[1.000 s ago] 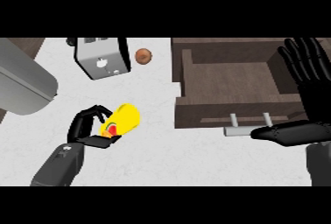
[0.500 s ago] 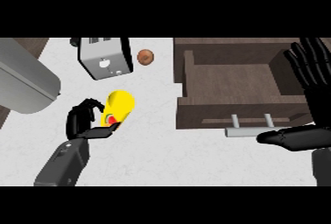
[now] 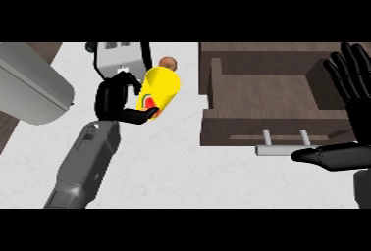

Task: Pick up the cup, place it into the drawer and close the drawer

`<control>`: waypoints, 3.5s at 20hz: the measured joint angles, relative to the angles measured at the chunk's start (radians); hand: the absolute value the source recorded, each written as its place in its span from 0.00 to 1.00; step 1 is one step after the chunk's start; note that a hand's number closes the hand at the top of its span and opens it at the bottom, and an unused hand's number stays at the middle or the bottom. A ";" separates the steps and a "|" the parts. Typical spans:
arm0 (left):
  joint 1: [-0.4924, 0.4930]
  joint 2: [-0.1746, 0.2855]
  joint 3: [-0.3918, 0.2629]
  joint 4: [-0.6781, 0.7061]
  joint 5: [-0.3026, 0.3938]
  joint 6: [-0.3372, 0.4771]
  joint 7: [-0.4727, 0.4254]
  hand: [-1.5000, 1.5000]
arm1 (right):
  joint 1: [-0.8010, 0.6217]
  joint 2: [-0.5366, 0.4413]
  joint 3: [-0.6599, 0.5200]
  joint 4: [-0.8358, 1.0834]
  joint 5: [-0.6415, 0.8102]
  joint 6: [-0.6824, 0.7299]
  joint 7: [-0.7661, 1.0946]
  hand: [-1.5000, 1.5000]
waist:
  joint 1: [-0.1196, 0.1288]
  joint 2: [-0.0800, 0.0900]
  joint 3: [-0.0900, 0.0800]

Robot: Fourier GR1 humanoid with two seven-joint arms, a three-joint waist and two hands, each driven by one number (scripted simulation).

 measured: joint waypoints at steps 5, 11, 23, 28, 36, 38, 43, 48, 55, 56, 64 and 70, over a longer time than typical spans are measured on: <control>-0.106 -0.046 -0.072 -0.119 0.021 0.072 0.173 1.00 | 0.006 0.006 0.001 0.009 0.007 -0.002 -0.013 0.00 | -0.004 0.000 0.000; -0.253 -0.063 -0.178 -0.209 0.068 0.211 0.398 1.00 | -0.020 0.001 -0.002 0.021 0.012 -0.006 -0.006 0.00 | -0.014 0.003 0.000; -0.572 -0.068 -0.331 0.072 0.153 0.448 0.611 1.00 | -0.050 0.005 0.004 0.060 0.011 0.010 -0.042 0.00 | -0.061 0.019 0.000; -0.628 -0.068 -0.406 0.204 0.189 0.469 0.644 1.00 | -0.077 0.016 0.024 0.051 0.008 0.008 -0.030 0.00 | -0.098 0.028 0.001; -0.628 -0.042 -0.533 0.278 0.223 0.410 0.672 0.00 | -0.121 0.019 0.045 0.073 -0.001 0.029 -0.042 0.00 | -0.157 0.039 0.001; -0.623 -0.035 -0.558 0.277 0.232 0.408 0.672 0.00 | -0.134 0.024 0.056 0.077 -0.002 0.033 -0.041 0.00 | -0.173 0.041 0.001; -0.591 -0.034 -0.570 0.239 0.307 0.406 0.639 0.00 | -0.152 0.043 0.094 0.084 -0.037 0.073 -0.045 0.00 | -0.197 0.047 0.001; -0.556 -0.042 -0.553 0.187 0.406 0.388 0.563 0.00 | -0.165 0.051 0.164 0.080 -0.121 0.180 -0.034 1.00 | -0.207 0.050 -0.001; -0.561 -0.063 -0.518 0.172 0.515 0.410 0.468 0.00 | -0.148 -0.052 0.275 0.090 -0.156 0.377 0.048 1.00 | -0.175 0.045 -0.001; -0.568 -0.064 -0.512 0.178 0.525 0.418 0.459 0.00 | -0.145 -0.072 0.288 0.086 -0.142 0.396 0.061 0.00 | -0.168 0.043 -0.001; -0.554 -0.068 -0.497 0.207 0.581 0.437 0.401 0.00 | -0.068 -0.166 0.369 0.081 0.170 0.393 0.034 0.00 | -0.088 0.027 0.000; -0.511 -0.063 -0.476 0.188 0.602 0.398 0.352 0.00 | -0.042 -0.128 0.466 0.262 0.432 0.271 -0.069 0.00 | -0.025 0.021 0.000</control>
